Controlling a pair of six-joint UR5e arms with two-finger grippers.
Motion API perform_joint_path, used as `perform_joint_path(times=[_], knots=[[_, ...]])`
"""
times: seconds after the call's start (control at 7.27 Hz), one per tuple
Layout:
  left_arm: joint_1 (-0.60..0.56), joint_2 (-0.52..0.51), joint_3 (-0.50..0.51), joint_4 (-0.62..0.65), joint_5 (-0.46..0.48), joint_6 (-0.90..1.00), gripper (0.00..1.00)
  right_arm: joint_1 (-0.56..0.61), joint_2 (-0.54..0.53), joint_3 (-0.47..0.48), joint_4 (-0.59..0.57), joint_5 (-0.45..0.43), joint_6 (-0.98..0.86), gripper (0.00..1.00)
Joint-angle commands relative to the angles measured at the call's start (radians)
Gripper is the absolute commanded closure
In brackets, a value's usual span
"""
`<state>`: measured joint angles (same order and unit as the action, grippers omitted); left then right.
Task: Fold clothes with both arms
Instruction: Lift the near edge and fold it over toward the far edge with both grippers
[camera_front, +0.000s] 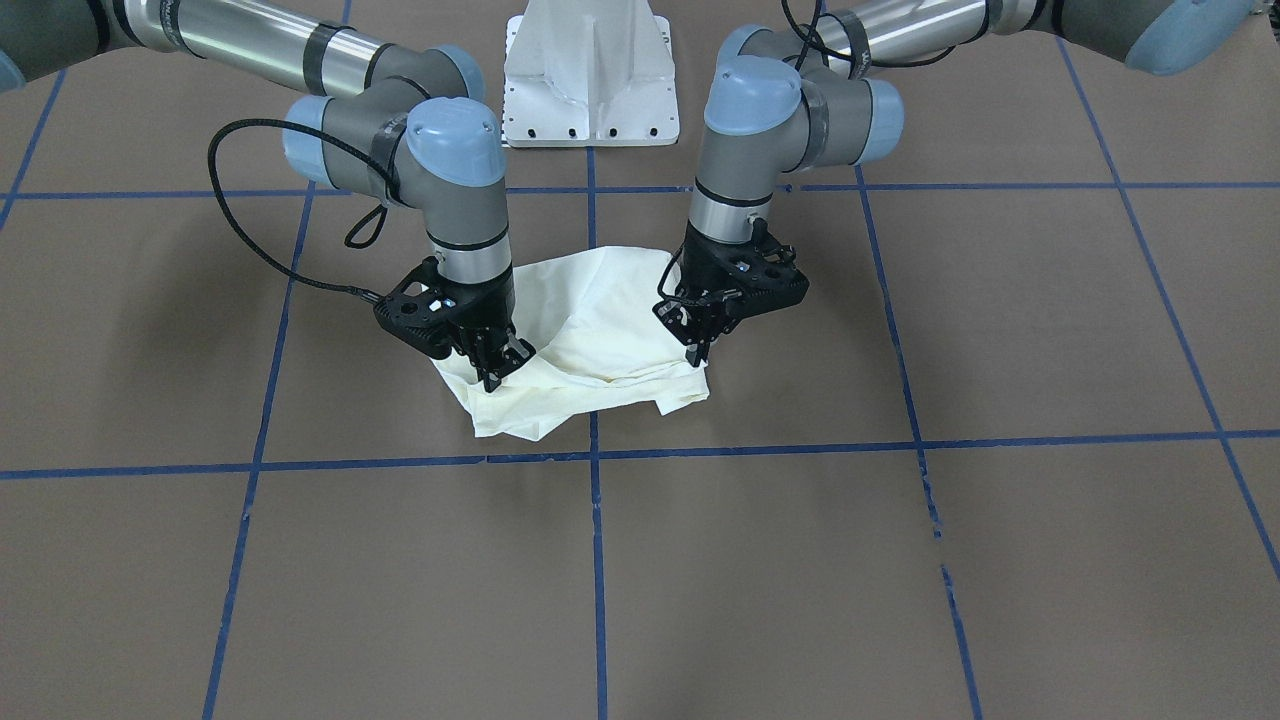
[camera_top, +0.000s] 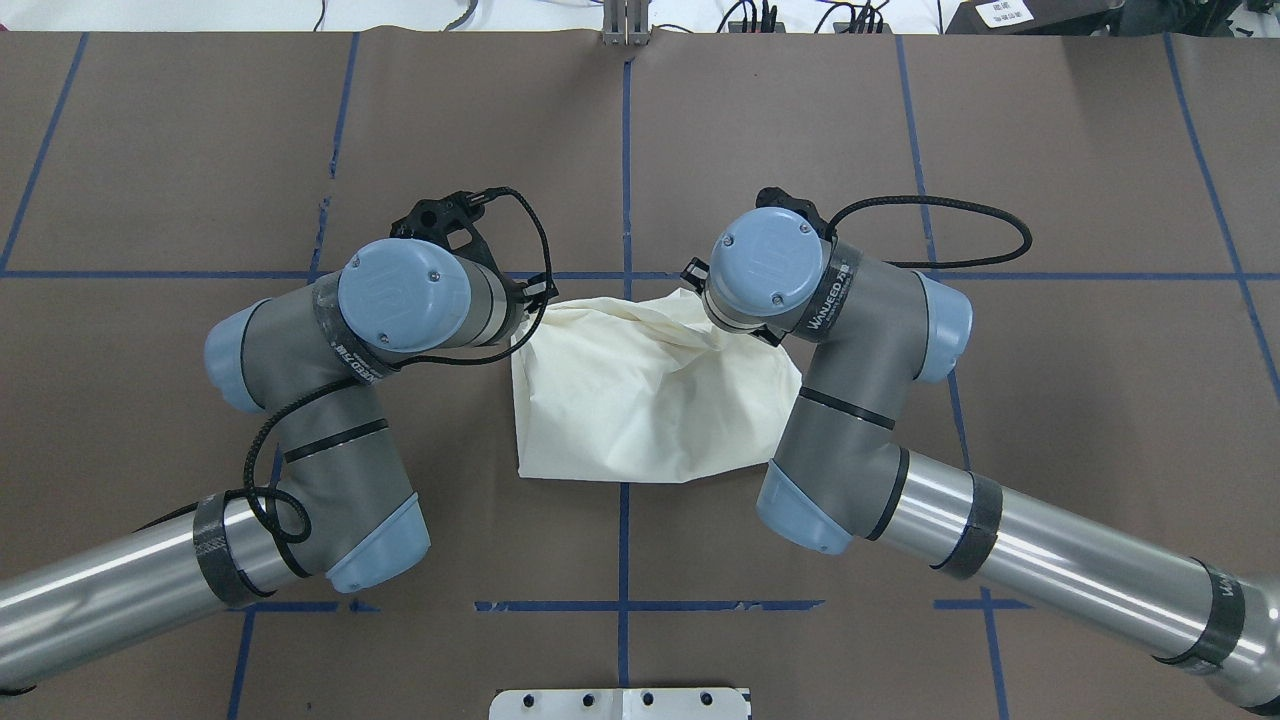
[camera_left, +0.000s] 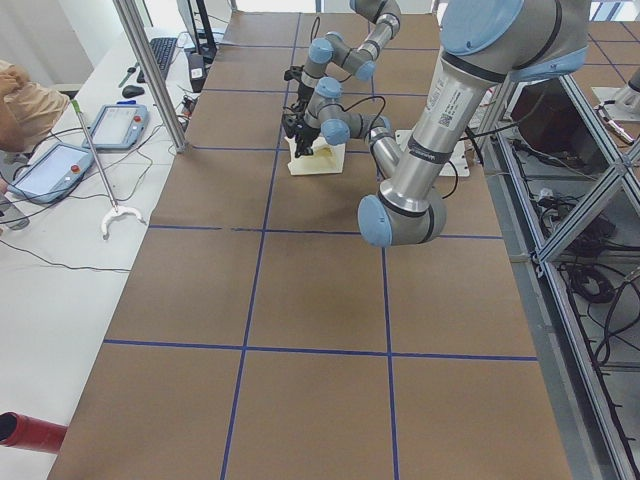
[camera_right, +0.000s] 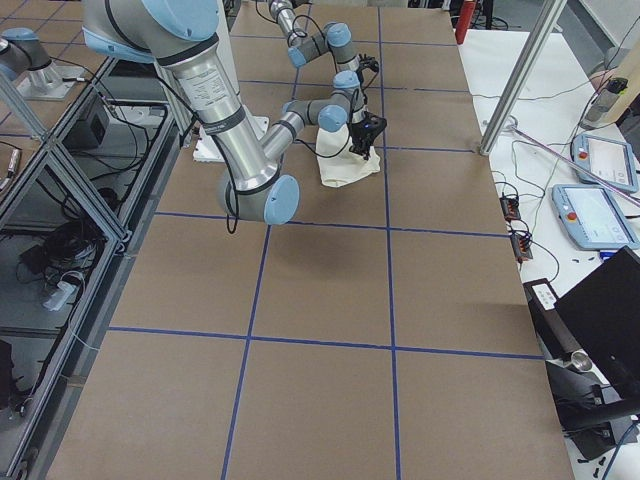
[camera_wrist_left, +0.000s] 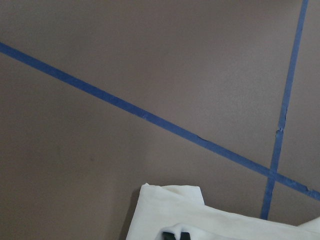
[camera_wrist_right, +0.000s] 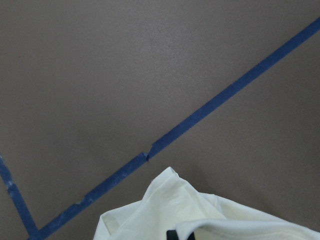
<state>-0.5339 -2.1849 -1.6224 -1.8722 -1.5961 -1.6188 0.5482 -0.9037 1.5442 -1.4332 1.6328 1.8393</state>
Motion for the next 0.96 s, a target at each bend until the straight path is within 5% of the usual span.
perform_joint_path(times=[0.0, 0.14, 0.41, 0.55, 0.83], knots=[[-0.014, -0.001, 0.027, -0.03, 0.002, 0.062, 1.0, 0.01, 0.003, -0.021, 0.02, 0.01, -0.021, 1.0], [-0.02, -0.001, 0.029, -0.033, 0.001, 0.069, 0.62, 0.012, 0.003, -0.024, 0.019, 0.01, -0.034, 1.0], [-0.081, 0.048, -0.055, -0.091, -0.091, 0.114, 0.59, 0.012, 0.003, -0.026, 0.02, 0.01, -0.034, 1.0], [-0.078, 0.165, -0.17, -0.1, -0.099, 0.115, 0.57, 0.012, 0.003, -0.026, 0.02, 0.01, -0.038, 1.0], [-0.046, 0.224, -0.194, -0.131, -0.097, 0.1, 1.0, 0.015, 0.005, -0.024, 0.02, 0.012, -0.045, 1.0]])
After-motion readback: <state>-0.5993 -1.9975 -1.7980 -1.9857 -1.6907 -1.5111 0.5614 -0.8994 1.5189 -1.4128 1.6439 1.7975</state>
